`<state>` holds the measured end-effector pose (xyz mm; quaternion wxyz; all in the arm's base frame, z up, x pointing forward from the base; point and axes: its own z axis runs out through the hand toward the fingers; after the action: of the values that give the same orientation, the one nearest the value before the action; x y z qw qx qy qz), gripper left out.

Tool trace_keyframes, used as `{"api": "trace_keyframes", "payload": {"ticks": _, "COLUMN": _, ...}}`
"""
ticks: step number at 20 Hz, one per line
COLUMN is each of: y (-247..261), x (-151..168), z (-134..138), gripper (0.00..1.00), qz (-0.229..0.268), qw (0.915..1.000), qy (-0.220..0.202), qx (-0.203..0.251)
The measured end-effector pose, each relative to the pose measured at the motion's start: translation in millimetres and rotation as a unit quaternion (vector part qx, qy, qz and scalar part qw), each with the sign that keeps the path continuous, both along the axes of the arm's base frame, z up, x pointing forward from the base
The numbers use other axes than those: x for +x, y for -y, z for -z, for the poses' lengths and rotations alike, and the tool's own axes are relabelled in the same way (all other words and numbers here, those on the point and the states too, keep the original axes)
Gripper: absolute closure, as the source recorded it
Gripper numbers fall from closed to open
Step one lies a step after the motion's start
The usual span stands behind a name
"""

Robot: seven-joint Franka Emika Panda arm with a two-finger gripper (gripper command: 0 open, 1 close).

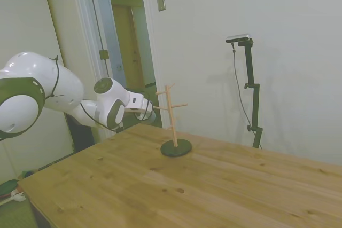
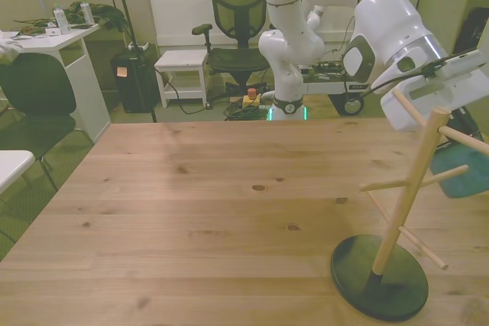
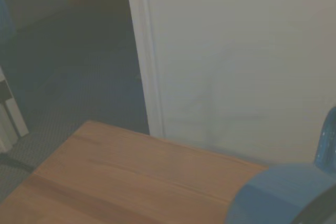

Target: Unload the mug

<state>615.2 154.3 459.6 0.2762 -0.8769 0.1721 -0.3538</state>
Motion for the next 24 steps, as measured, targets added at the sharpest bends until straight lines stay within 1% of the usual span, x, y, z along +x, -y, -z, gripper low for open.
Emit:
{"api": "trace_keyframes", "payload": {"ticks": 6, "y": -16, "x": -24, "z": 16, "gripper": 1.0, "qz": -0.02, "qw": 0.9995, "qy": -0.018, "qx": -0.015}}
{"api": "trace_keyframes", "payload": {"ticks": 11, "y": -13, "x": -55, "z": 25, "gripper": 1.0, "qz": -0.013, "qw": 0.9987, "qy": -0.034, "qx": -0.036}}
{"api": "trace_keyframes", "payload": {"ticks": 14, "y": -5, "x": -69, "z": 30, "gripper": 1.0, "qz": 0.015, "qw": 0.9979, "qy": -0.048, "qx": -0.04}}
{"api": "trace_keyframes", "payload": {"ticks": 17, "y": 9, "x": -76, "z": 37, "gripper": 1.0, "qz": 0.054, "qw": 0.995, "qy": -0.072, "qx": -0.045}}
{"api": "trace_keyframes", "payload": {"ticks": 22, "y": 26, "x": -81, "z": 52, "gripper": 1.0, "qz": 0.096, "qw": 0.9862, "qy": -0.127, "qx": -0.048}}
{"api": "trace_keyframes", "payload": {"ticks": 24, "y": 24, "x": -85, "z": 56, "gripper": 1.0, "qz": 0.103, "qw": 0.9823, "qy": -0.15, "qx": -0.046}}
